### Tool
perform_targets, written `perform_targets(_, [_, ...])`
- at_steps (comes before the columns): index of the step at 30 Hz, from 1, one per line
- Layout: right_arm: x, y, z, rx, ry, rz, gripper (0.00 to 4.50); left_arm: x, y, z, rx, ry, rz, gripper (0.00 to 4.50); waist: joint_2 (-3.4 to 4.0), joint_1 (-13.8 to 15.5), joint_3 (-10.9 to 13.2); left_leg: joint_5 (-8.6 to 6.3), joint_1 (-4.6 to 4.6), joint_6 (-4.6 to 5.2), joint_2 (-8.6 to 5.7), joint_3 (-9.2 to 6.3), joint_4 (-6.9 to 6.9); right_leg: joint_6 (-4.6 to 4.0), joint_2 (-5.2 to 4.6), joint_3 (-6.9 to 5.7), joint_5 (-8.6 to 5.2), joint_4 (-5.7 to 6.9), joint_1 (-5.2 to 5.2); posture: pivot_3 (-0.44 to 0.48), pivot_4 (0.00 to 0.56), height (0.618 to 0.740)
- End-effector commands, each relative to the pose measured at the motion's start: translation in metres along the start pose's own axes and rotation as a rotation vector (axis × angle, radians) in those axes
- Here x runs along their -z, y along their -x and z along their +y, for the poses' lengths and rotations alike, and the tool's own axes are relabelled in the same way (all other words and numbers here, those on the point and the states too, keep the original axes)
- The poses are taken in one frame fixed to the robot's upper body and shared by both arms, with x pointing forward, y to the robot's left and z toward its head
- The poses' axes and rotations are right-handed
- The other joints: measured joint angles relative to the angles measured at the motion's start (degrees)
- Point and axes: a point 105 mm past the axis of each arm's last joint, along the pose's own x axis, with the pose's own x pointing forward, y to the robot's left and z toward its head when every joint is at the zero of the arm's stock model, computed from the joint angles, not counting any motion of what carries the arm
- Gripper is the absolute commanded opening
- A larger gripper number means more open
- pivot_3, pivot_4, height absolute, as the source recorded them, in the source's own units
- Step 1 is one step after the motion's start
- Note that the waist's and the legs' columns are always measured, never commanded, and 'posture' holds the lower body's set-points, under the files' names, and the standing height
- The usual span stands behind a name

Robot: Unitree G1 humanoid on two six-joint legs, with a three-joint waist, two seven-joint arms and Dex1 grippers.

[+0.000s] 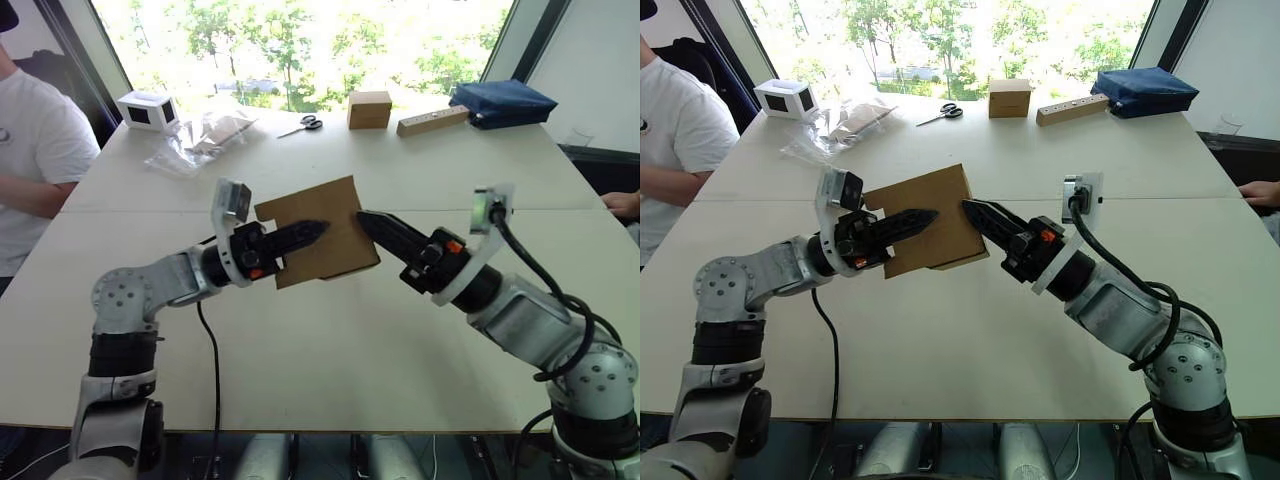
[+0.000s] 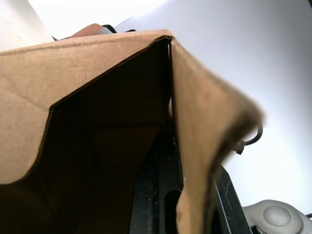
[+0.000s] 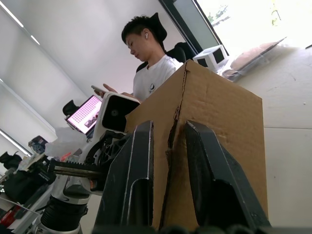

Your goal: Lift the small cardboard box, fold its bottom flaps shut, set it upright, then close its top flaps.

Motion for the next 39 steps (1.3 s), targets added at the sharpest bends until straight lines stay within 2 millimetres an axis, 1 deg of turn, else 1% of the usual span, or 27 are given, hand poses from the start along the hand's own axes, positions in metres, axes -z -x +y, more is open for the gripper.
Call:
perform_targets(1, [0.003,-0.001,0.021,-0.105,0.006,0.043,1.0,0.0,-0.007,-0.007,0.019,-0.029,0.006,0.0,0.0,-0.01,0.0,0.0,0.0,0.0,0.0,0.0,0.0,0.0,0.0,0.0,0.0,0.0,0.0,0.0,0.15,0.74])
perform_targets(7, [0.005,0.0,0.023,-0.131,0.001,0.07,1.0,-0.001,-0.008,-0.009,0.022,-0.03,-0.001,0.0,0.0,-0.01,0.0,0.0,0.0,0.0,0.0,0.0,0.0,0.0,0.0,0.0,0.0,0.0,0.0,0.0,0.15,0.74])
perform_targets(14, [0.01,-0.008,0.026,-0.172,-0.009,0.092,1.0,-0.001,-0.009,-0.011,0.028,-0.035,0.0,0.0,0.0,-0.01,0.0,0.0,0.0,0.0,0.0,0.0,0.0,0.0,0.0,-0.01,0.0,0.0,-0.01,0.0,0.15,0.74])
perform_targets(19, [0.01,-0.009,0.024,-0.173,0.001,0.099,1.0,-0.001,-0.01,-0.011,0.027,-0.038,-0.003,0.0,0.0,0.0,0.0,0.0,-0.02,0.0,0.0,0.0,0.0,0.0,0.0,-0.01,0.0,-0.01,-0.01,0.0,0.15,0.74])
perform_targets(23, [-0.003,-0.001,0.011,-0.118,0.017,0.058,1.0,-0.001,-0.007,-0.012,0.022,-0.043,-0.007,0.0,0.0,0.01,0.0,0.0,-0.02,0.0,0.0,0.0,0.0,0.0,0.0,-0.01,0.0,-0.01,-0.01,0.0,0.15,0.74])
perform_targets(34, [-0.03,0.017,-0.015,0.004,0.007,-0.052,1.0,-0.002,-0.005,-0.011,0.017,-0.049,-0.01,0.0,-0.01,0.02,0.0,0.0,-0.03,0.01,0.0,0.0,0.0,0.0,0.0,-0.01,0.0,-0.02,0.0,0.0,0.15,0.74])
perform_targets(36, [-0.032,0.018,-0.023,0.046,0.011,-0.068,0.48,-0.002,-0.005,-0.011,0.017,-0.049,-0.008,0.0,-0.01,0.02,0.0,0.0,-0.03,0.01,0.0,0.0,0.0,0.0,0.0,-0.01,0.0,-0.02,-0.01,0.0,0.15,0.74])
perform_targets(38, [-0.031,0.019,-0.026,0.061,0.017,-0.07,0.03,-0.002,-0.005,-0.011,0.017,-0.05,-0.006,0.0,-0.01,0.04,0.0,0.0,-0.03,0.01,0.0,0.0,0.0,0.0,0.0,-0.01,0.0,-0.02,-0.01,0.0,0.15,0.74])
perform_targets(39, [-0.03,0.019,-0.026,0.061,0.033,-0.061,0.03,-0.002,-0.005,-0.01,0.011,-0.053,-0.001,0.0,-0.01,0.04,0.0,0.0,-0.03,0.01,0.0,0.0,0.0,0.0,0.0,-0.01,0.0,-0.02,-0.01,0.0,0.15,0.74])
